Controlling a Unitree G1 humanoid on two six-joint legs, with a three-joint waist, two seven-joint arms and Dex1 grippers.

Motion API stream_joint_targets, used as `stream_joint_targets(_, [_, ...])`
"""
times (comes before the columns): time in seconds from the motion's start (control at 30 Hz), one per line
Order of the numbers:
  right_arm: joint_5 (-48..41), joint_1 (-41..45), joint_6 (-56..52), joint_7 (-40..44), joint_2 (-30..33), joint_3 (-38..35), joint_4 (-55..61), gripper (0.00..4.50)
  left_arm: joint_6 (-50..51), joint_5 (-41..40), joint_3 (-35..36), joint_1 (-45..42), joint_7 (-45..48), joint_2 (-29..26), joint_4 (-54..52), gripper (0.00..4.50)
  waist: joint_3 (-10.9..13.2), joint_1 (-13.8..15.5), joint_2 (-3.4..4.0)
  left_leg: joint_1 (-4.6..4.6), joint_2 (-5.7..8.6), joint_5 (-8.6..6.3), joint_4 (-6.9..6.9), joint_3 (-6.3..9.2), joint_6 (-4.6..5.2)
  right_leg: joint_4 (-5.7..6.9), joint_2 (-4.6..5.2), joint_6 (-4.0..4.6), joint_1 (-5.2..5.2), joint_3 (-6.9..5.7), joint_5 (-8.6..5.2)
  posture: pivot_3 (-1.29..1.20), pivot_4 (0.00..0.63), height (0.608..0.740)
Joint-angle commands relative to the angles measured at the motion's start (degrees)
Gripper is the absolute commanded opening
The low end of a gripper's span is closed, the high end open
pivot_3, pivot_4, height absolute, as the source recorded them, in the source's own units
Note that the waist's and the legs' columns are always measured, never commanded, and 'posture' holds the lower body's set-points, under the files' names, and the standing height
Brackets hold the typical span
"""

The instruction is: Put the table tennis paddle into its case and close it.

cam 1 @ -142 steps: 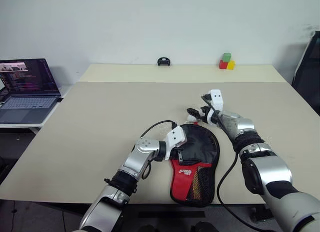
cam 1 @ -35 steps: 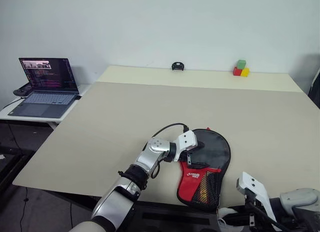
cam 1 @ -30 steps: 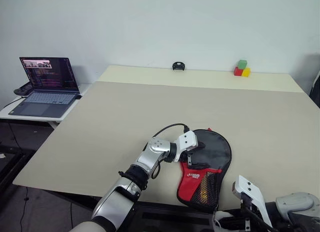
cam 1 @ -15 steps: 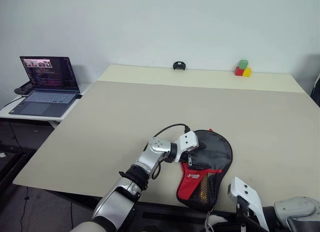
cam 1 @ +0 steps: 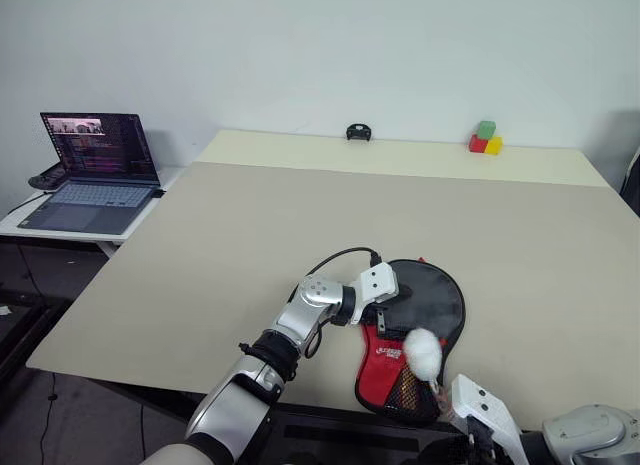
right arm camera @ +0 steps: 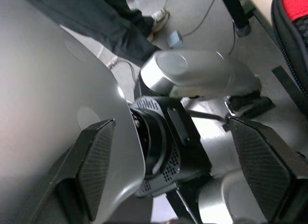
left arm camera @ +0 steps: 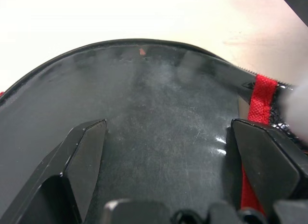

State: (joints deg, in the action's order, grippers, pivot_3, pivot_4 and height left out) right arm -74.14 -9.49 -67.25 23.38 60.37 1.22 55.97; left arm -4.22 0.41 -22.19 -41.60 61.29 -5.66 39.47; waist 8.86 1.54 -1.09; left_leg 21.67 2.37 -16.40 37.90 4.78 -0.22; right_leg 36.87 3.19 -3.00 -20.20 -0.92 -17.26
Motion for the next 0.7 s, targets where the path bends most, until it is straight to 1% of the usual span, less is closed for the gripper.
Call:
stream_joint_targets(0.03, [0.6,-0.4,1.6,1.9,1.4,1.7,3.7,3.93,1.9,4.7,-4.0,2.8,-0.5,0.0,4.6,4.5,0.0,0.0,-0.01,0.0,0.0,0.0,0.0,0.0,0.0,0.0,0.0,0.0,0.0,0.0,0.0,0.0,0.15,0.74])
stream_joint_targets(0.17, [1.3,-1.3,3.1,2.4,2.9,1.8,4.0,3.93,1.7,4.8,-3.9,2.7,-0.5,0.3,4.9,4.5,0.0,0.1,-0.02,0.01,0.02,0.0,0.0,0.0,0.0,-0.01,0.03,0.0,0.0,0.0,0.0,0.0,0.15,0.74])
stream_joint_targets(0.27, [0.6,-2.4,4.4,3.5,5.2,-0.8,4.0,3.93,1.6,4.9,-4.0,2.7,-0.5,0.3,4.9,4.5,0.0,0.2,-0.01,0.02,0.02,0.0,0.0,0.0,0.0,-0.01,0.04,0.0,0.0,-0.01,0.0,0.0,0.15,0.74])
stream_joint_targets(0.3, [0.4,-2.8,4.8,3.8,5.9,-2.0,3.6,3.93,1.5,4.9,-4.0,2.7,-0.5,0.3,4.9,4.5,0.0,0.2,-0.01,0.02,0.03,0.0,0.0,0.0,0.0,-0.01,0.05,0.0,0.01,0.0,0.0,0.0,0.15,0.74])
stream_joint_targets(0.43, [-7.5,0.9,8.6,4.8,6.1,-11.2,-4.7,3.93,1.3,5.0,-3.9,2.7,-0.5,0.4,5.0,4.5,0.0,0.2,-0.05,0.01,0.02,0.0,0.01,-0.01,0.0,-0.01,0.05,-0.01,0.02,0.0,0.0,0.0,0.15,0.74])
stream_joint_targets(0.53, [-8.9,3.6,9.7,6.1,5.1,-14.4,-10.6,3.93,1.2,5.0,-3.9,2.6,-0.6,0.5,5.1,4.5,0.0,0.3,-0.07,0.0,0.03,0.0,0.03,-0.02,0.01,-0.01,0.05,-0.01,0.03,0.01,0.01,0.0,0.15,0.74])
stream_joint_targets(0.7, [-2.9,6.5,11.6,7.9,3.1,-16.7,-18.7,3.93,1.0,5.1,-3.9,2.7,-0.8,0.6,5.2,4.5,0.0,0.4,-0.05,0.05,0.05,-0.01,0.02,-0.02,0.03,-0.02,0.06,0.2,0.01,0.02,0.12,0.0,0.15,0.74])
